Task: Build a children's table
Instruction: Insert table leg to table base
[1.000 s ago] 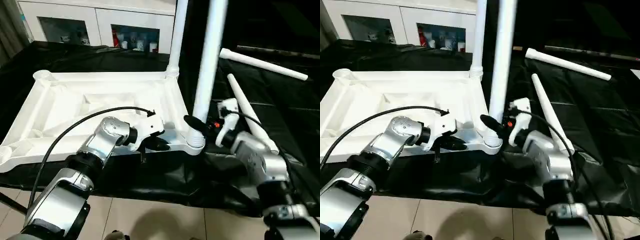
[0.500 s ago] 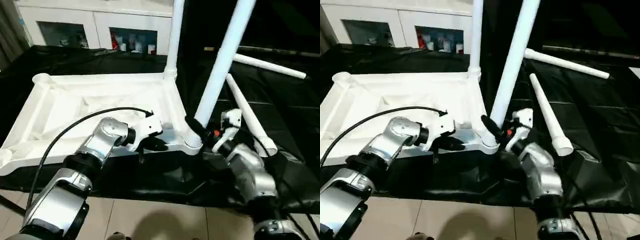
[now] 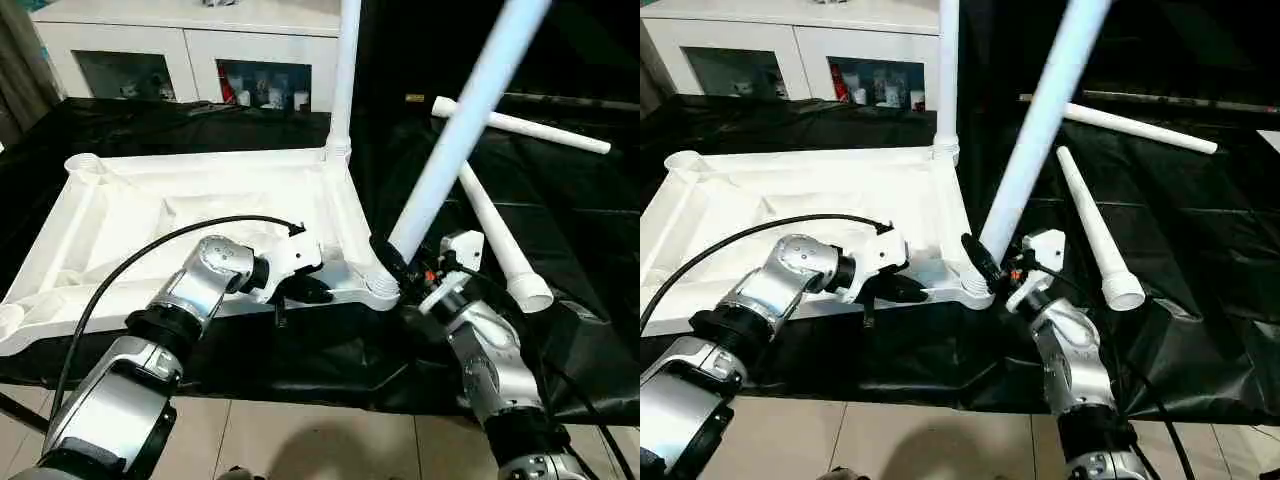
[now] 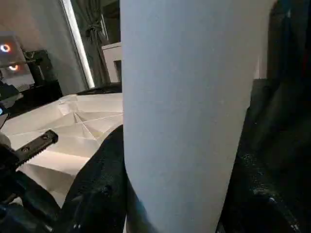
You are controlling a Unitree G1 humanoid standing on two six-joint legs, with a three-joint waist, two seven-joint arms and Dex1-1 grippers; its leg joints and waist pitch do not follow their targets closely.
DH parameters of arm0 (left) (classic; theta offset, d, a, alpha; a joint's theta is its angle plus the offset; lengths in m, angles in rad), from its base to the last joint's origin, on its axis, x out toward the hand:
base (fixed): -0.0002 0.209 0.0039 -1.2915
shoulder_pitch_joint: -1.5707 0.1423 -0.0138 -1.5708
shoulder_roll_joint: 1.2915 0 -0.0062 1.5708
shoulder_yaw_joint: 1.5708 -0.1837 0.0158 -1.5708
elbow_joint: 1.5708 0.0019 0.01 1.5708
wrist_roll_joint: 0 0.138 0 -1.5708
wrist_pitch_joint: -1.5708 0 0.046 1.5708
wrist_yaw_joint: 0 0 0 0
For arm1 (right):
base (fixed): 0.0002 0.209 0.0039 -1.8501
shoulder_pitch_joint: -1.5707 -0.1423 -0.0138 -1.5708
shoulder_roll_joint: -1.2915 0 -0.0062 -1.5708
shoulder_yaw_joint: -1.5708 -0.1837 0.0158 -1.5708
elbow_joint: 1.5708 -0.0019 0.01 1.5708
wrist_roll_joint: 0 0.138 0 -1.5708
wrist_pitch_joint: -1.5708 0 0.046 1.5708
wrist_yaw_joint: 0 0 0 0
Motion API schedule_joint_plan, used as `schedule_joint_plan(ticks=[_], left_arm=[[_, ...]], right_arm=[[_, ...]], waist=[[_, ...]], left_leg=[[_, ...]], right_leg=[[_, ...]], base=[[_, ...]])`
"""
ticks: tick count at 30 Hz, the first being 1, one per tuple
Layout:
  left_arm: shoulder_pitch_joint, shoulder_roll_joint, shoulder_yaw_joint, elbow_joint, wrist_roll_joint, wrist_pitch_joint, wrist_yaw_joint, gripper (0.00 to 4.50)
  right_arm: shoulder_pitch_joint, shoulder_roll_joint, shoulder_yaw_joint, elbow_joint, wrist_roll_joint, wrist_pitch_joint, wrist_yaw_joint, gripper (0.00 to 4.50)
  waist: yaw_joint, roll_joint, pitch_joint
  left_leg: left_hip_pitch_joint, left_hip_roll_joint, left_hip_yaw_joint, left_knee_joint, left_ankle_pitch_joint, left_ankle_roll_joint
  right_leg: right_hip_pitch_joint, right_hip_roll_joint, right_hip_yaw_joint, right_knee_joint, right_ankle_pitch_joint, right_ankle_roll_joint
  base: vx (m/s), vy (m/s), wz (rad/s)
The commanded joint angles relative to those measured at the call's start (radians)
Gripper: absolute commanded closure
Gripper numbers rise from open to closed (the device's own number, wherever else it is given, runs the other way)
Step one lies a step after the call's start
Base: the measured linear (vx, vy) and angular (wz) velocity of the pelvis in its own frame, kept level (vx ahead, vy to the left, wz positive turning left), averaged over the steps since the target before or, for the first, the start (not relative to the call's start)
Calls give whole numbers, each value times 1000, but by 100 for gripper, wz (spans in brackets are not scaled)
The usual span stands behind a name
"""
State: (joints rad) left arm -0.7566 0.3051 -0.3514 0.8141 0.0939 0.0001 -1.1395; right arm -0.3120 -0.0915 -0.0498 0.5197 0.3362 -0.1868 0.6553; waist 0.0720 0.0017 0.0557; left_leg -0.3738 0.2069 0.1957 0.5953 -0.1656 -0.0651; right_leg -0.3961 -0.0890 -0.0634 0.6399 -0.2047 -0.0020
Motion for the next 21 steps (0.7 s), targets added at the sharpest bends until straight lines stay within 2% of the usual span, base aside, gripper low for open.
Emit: schedule_joint_plan(ticks=[1,2,3,4,6,8,11,12,17,18,21], left_arm=[[-37,43,23,15,20,-4,30,450],[-37,43,23,15,20,-4,30,450],[-38,42,23,17,20,-4,32,450],[-39,41,24,20,20,-5,35,450],[-39,39,25,21,20,-7,37,450],[-41,38,25,26,21,-11,40,450],[-43,37,25,33,21,-16,42,450],[-44,37,25,33,21,-17,42,450],[-47,38,21,36,24,-24,36,450],[-48,38,19,37,25,-27,33,450],[-50,37,18,40,26,-32,31,450]], right_arm=[[61,-53,-28,70,-47,39,-38,260],[61,-53,-28,70,-47,39,-38,260],[62,-57,-25,70,-49,37,-34,260],[62,-61,-21,70,-51,35,-30,260],[63,-68,-19,71,-53,30,-24,260],[63,-82,-15,75,-58,31,-17,260],[46,-101,-13,97,-64,43,-8,260],[37,-107,-10,108,-64,50,1,260],[-1,-154,48,146,-112,82,51,260],[-17,-161,69,143,-117,107,74,260],[-41,-174,104,131,-127,153,108,260]], waist=[[5,13,-63],[4,10,-62],[5,12,-62],[4,8,-62],[5,9,-62],[5,4,-61],[5,6,-59],[4,3,-59],[-1,0,-55],[-3,1,-53],[-4,0,-56]], left_leg=[[18,24,-21,-80,-350,0],[17,24,-20,-80,-353,1],[18,24,-21,-81,-355,0],[18,24,-21,-81,-352,0],[17,25,-21,-82,-342,2],[16,24,-20,-83,-336,6],[19,26,-20,-86,-343,6],[18,26,-20,-86,-350,6],[17,25,-21,-87,-359,4],[21,25,-22,-87,-374,1],[22,26,-23,-88,-371,2]], right_leg=[[41,-55,43,-99,-207,-242],[41,-55,44,-100,-218,-239],[40,-56,44,-102,-236,-233],[40,-57,44,-104,-243,-229],[40,-57,44,-104,-240,-226],[40,-57,44,-107,-254,-220],[38,-58,43,-110,-277,-213],[39,-59,43,-112,-292,-210],[39,-59,42,-117,-343,-196],[35,-61,43,-123,-379,-187],[35,-60,43,-122,-372,-189]], base=[[0,0,0],[0,0,0],[0,0,0],[0,0,0],[0,0,0],[0,0,0],[0,0,0],[0,0,0],[0,0,0],[0,0,0],[0,0,0]])
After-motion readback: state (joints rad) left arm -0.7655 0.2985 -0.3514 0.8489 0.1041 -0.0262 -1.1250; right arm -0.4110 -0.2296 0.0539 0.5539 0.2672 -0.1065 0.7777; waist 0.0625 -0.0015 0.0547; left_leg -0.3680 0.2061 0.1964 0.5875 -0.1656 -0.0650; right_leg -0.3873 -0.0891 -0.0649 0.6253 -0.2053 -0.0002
